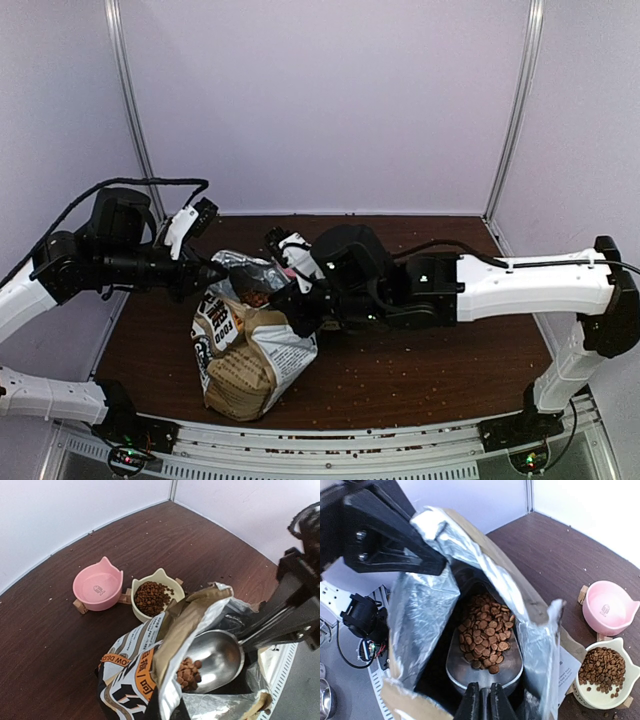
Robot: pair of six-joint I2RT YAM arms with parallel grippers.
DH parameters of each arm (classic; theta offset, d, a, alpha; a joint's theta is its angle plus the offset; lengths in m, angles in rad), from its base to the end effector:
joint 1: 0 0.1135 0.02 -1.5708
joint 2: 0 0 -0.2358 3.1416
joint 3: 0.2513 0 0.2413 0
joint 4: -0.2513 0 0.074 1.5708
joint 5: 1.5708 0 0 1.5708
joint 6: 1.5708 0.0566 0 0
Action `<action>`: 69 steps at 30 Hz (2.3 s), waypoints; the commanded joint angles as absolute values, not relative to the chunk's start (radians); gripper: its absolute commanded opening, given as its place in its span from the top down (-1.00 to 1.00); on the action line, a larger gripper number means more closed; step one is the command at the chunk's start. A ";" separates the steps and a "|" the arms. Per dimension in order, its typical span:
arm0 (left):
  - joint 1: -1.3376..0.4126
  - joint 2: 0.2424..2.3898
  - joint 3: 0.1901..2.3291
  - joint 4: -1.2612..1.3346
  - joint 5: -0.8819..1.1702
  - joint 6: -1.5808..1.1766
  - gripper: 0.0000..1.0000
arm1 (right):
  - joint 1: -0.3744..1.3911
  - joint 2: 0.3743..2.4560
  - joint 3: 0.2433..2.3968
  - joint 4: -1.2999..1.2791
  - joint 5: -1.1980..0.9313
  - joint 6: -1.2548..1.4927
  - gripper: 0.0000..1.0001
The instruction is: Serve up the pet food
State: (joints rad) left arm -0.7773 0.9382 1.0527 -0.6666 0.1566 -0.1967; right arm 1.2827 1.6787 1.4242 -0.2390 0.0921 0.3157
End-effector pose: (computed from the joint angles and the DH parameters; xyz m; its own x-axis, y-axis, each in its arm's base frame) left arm 0.1482 -0.1582 0.3219 -0.5205 0.2414 -0.8190 0.6992 0.6711 -0.2466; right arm 0.1191 0.3835 0.2854 -0.4172 -0.3198 -0.8507 -0.8439 0.4838 0.2320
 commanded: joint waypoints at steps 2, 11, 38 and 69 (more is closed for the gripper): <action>-0.761 0.918 1.133 -0.651 0.028 -0.252 1.00 | 1.317 1.550 1.331 -0.169 0.123 0.252 1.00; -0.761 0.918 1.180 -0.682 0.016 -0.267 1.00 | 1.416 1.441 1.192 -0.072 0.239 0.114 1.00; -0.761 0.864 1.134 -0.611 0.128 -0.266 1.00 | 1.494 1.349 1.062 0.176 0.378 0.017 1.00; -0.449 0.871 1.138 -0.759 -0.062 -0.332 1.00 | 1.257 1.170 0.987 0.087 0.402 0.134 1.00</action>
